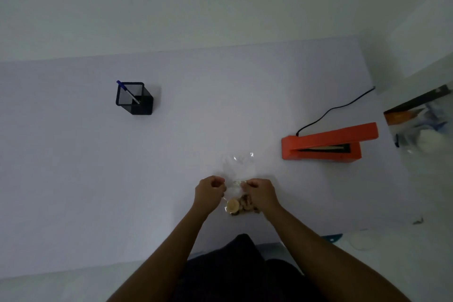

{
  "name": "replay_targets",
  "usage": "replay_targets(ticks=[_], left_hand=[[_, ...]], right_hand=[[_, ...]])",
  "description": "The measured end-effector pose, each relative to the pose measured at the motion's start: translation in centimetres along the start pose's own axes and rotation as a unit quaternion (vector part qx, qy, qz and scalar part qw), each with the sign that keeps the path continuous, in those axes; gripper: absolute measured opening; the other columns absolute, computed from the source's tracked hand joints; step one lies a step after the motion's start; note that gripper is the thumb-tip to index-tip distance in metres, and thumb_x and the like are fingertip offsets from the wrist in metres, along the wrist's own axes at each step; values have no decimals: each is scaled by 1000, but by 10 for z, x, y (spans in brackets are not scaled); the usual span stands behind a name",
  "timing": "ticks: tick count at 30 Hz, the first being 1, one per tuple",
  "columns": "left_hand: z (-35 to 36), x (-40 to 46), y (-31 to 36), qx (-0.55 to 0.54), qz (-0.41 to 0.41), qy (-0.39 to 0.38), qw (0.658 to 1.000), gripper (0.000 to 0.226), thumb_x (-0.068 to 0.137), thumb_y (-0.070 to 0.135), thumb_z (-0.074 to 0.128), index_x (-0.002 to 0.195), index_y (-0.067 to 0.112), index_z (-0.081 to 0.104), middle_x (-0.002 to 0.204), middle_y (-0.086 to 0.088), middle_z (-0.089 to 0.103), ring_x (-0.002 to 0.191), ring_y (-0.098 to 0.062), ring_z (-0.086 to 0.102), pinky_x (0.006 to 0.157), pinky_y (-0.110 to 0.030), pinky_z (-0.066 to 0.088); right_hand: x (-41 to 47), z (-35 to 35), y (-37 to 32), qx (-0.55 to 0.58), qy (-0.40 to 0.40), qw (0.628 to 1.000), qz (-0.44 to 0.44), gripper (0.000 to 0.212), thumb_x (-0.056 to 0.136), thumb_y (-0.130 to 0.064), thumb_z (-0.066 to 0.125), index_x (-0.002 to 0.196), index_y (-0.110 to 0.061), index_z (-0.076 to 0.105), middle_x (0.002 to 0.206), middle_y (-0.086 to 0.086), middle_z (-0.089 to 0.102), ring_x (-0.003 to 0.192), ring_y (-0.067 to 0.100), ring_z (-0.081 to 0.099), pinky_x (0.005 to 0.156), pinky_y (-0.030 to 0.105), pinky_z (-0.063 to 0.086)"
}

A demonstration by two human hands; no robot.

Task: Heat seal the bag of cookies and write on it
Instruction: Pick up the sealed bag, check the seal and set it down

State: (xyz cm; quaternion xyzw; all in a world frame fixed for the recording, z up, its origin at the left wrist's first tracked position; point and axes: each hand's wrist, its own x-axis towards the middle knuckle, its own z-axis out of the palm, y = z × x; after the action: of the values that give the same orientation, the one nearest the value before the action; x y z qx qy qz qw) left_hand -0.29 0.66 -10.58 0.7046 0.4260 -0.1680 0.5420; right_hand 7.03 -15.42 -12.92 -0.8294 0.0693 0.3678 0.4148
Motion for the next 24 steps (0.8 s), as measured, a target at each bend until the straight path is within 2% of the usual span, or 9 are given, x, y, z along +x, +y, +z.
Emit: replay_targets(ticks=[3, 5, 9, 12, 16, 18, 21, 24], left_hand=[[16, 6, -2, 39, -3, 5, 999, 27, 83, 24, 74, 108, 14, 74, 94, 1, 75, 81, -15, 71, 83, -34, 59], [22, 6, -2, 61, 6, 22, 998, 26, 80, 33, 76, 102, 19, 75, 92, 6, 75, 84, -9, 69, 79, -27, 56], [26, 11, 3, 88, 20, 39, 995, 20, 79, 41, 77, 90, 25, 77, 82, 11, 75, 78, -4, 67, 73, -22, 52], [28, 12, 7, 111, 29, 35, 993, 14, 81, 39, 75, 84, 25, 78, 77, 13, 74, 73, -2, 66, 68, -21, 51], [33, 14, 10, 125, 24, 27, 992, 12, 85, 30, 71, 80, 21, 78, 72, 11, 71, 65, -2, 62, 54, -16, 40], [34, 15, 10, 130, 20, 26, 991, 14, 86, 28, 70, 77, 20, 77, 71, 10, 70, 63, -1, 61, 52, -16, 38], [35, 16, 10, 138, 15, 26, 990, 16, 85, 28, 70, 73, 20, 76, 69, 9, 70, 62, -2, 62, 51, -17, 39], [35, 20, 9, 143, 8, 24, 989, 16, 83, 27, 70, 71, 18, 75, 68, 7, 71, 62, -5, 64, 54, -21, 46]], right_hand=[[8, -4, 2, 14, -4, 1000, 12, 15, 87, -26, 75, 81, -13, 78, 76, 0, 74, 71, 11, 65, 66, 23, 50], [10, -5, 2, 15, -10, 1000, 15, 12, 86, -27, 76, 79, -17, 78, 72, -4, 72, 69, 8, 64, 65, 21, 47], [14, -8, 4, 12, -23, 999, 19, 17, 85, -28, 77, 90, -12, 82, 84, -1, 78, 81, 13, 71, 74, 26, 55], [17, -10, 3, -8, -27, 999, 17, 19, 84, -29, 77, 92, -12, 81, 88, 3, 79, 86, 15, 71, 81, 32, 56], [18, -10, 3, -32, -34, 999, 11, 19, 84, -30, 78, 81, -12, 80, 75, -1, 75, 73, 9, 65, 73, 30, 52], [17, -10, 1, -45, -34, 998, 5, 18, 83, -30, 78, 82, -12, 80, 75, -2, 74, 73, 8, 65, 72, 27, 51], [19, -11, -1, -69, -23, 997, -2, 19, 81, -31, 79, 90, -14, 80, 87, 1, 78, 84, 12, 70, 80, 27, 54], [19, -11, -4, -90, -15, 996, -4, 15, 81, -28, 77, 85, -13, 79, 85, 3, 77, 84, 16, 70, 77, 28, 53]])
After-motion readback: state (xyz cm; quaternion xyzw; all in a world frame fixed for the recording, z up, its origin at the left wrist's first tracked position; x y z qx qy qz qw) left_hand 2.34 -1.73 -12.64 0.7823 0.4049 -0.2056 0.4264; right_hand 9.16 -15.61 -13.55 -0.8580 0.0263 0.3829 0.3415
